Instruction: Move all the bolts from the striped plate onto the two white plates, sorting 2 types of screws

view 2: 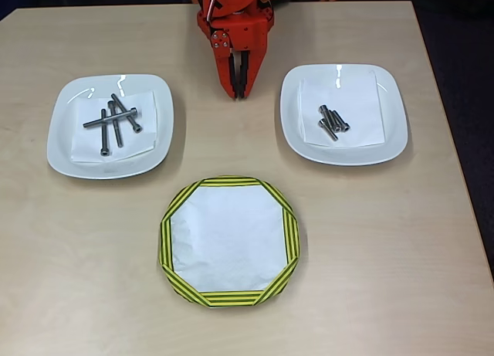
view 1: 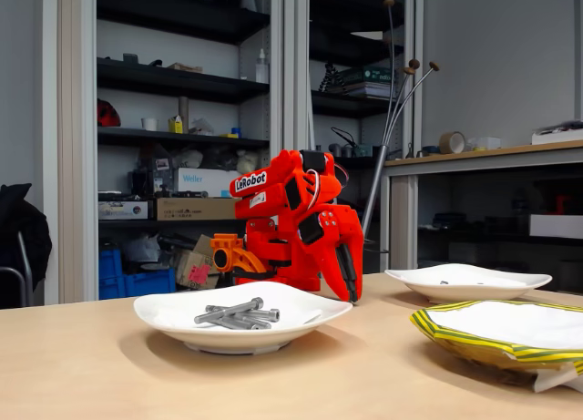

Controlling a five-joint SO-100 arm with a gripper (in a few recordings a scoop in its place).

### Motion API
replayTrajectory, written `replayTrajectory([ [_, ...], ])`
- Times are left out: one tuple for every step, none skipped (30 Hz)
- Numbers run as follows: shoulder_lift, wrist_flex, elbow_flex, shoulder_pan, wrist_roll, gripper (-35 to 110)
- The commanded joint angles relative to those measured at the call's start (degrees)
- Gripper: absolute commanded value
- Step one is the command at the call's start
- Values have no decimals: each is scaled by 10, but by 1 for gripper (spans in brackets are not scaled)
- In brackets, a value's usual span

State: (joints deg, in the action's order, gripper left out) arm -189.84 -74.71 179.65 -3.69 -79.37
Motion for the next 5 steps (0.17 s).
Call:
replayTrajectory([
  [-6,-10,4,-5,2,0],
  [-6,-10,4,-5,2,0],
  [-6,-10,4,-5,2,0],
  [-6,-10,4,-5,2,0],
  [-6,-10,4,-5,2,0],
])
